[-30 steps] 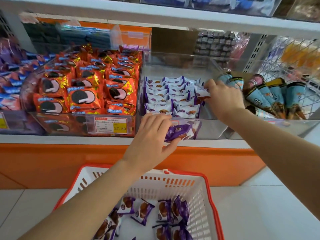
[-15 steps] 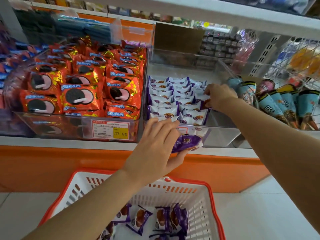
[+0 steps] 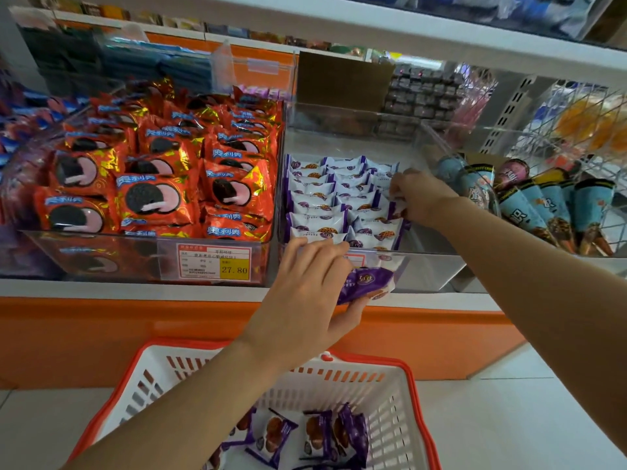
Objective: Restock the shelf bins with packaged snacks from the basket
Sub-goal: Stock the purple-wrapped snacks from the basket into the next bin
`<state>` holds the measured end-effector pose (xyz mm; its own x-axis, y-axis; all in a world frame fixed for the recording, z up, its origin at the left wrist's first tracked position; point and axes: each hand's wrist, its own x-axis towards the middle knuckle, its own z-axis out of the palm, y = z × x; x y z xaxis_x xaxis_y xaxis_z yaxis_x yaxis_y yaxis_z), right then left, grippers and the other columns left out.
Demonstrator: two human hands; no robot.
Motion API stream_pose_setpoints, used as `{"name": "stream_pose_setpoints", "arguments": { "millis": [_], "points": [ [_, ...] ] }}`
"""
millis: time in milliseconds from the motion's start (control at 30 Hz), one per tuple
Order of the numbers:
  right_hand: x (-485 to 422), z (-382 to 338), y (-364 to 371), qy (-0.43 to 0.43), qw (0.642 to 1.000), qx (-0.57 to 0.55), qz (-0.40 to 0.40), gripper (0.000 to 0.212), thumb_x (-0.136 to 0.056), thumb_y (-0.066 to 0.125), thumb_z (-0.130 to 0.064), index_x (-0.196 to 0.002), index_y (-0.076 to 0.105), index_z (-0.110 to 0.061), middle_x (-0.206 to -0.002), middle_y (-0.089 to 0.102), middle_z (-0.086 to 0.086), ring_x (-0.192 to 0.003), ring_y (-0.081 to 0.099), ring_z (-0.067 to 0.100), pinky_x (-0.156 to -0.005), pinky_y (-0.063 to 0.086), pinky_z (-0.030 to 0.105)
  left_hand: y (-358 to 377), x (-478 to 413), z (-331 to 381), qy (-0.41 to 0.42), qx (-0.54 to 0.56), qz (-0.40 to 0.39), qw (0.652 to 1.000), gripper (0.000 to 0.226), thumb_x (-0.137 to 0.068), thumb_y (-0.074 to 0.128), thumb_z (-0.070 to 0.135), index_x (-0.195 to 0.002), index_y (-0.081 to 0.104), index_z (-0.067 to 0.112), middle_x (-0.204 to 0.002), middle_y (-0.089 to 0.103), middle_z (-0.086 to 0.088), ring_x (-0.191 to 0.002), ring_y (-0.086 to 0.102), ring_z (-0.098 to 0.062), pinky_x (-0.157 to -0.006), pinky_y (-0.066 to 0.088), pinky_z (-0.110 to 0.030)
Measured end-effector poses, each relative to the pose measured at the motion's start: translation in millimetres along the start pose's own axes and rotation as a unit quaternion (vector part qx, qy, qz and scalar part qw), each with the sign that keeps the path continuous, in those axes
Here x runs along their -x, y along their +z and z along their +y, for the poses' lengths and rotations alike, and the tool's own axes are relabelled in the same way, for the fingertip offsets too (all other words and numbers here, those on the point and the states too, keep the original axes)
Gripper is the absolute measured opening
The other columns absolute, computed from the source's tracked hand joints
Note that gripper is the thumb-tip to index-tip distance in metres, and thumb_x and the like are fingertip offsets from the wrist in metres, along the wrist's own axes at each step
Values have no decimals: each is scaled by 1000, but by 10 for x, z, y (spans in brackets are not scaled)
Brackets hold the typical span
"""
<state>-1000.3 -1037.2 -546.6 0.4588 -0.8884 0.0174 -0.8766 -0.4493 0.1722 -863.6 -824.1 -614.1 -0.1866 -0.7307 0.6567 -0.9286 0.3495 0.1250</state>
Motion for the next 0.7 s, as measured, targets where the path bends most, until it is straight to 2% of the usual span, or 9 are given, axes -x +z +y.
{"name": "stream_pose_setpoints", "arguments": {
  "millis": [133, 200, 267, 333, 400, 433, 500, 600, 700],
  "points": [
    [270, -114, -131, 18, 990, -105, 87, 55, -82, 49, 14, -131, 46, -11, -132, 45, 14, -113, 53, 33, -90, 48, 42, -115, -93, 88, -65, 53, -4, 996, 40, -92, 42, 44, -99, 59, 8, -97, 61, -3, -96, 45, -14, -89, 39, -30],
    [500, -160, -195, -3, 964, -213, 157, 45, -86, 49, 10, -125, 51, -11, -127, 50, 9, -105, 56, 26, -87, 47, 34, -208, -173, 142, -123, 106, -9, 987, 38, -92, 43, 48, -101, 57, 13, -96, 59, 3, -92, 39, -4, -83, 38, -24],
    [811, -221, -252, -52, 920, -333, 200, 24, -96, 47, -6, -117, 55, -14, -115, 56, -1, -91, 57, 9, -78, 44, 17, -299, -249, 183, -169, 148, -26, 974, 44, -90, 45, 54, -110, 56, 17, -100, 52, 13, -89, 29, 7, -86, 35, -23],
    [1150, -274, -325, -108, 881, -426, 177, 23, -100, 39, -25, -114, 57, -18, -105, 58, -13, -89, 56, -2, -75, 44, 10, -350, -292, 181, -187, 160, -62, 967, 57, -81, 37, 59, -120, 54, 20, -97, 39, 23, -90, 26, 10, -92, 37, -25],
    [1412, -281, -372, -140, 866, -469, 100, 34, -94, 36, -40, -117, 56, -25, -108, 60, -16, -96, 57, -4, -80, 46, 11, -379, -310, 168, -196, 186, -96, 958, 67, -72, 36, 65, -122, 54, 24, -94, 36, 28, -99, 41, 1, -95, 43, -33],
    [1490, -272, -374, -145, 866, -476, 56, 36, -90, 39, -44, -120, 54, -29, -110, 61, -15, -98, 58, -3, -83, 47, 13, -379, -310, 161, -206, 203, -102, 952, 68, -69, 37, 68, -120, 54, 27, -96, 41, 26, -101, 50, -7, -93, 46, -36],
    [1557, -252, -318, -131, 862, -490, -7, 38, -88, 57, -37, -125, 49, -33, -111, 63, -11, -97, 62, 2, -88, 51, 22, -381, -312, 163, -235, 238, -86, 939, 57, -66, 41, 69, -109, 51, 33, -103, 55, 14, -98, 58, -9, -85, 51, -28],
    [1562, -236, -267, -88, 840, -535, -5, 56, -77, 75, -21, -126, 49, -29, -106, 67, -6, -94, 65, 11, -87, 54, 34, -403, -371, 207, -281, 318, -34, 905, 35, -69, 53, 53, -94, 53, 28, -90, 63, 15, -82, 61, 7, -67, 48, -9],
    [1566, -203, -320, -38, 748, -662, 21, 58, -74, 75, -12, -126, 50, -21, -91, 70, -8, -86, 66, 8, -80, 54, 23, -386, -426, 260, -317, 364, 6, 876, 23, -79, 58, 40, -91, 53, 20, -86, 65, 11, -81, 63, 3, -63, 47, -9]
  ]
}}
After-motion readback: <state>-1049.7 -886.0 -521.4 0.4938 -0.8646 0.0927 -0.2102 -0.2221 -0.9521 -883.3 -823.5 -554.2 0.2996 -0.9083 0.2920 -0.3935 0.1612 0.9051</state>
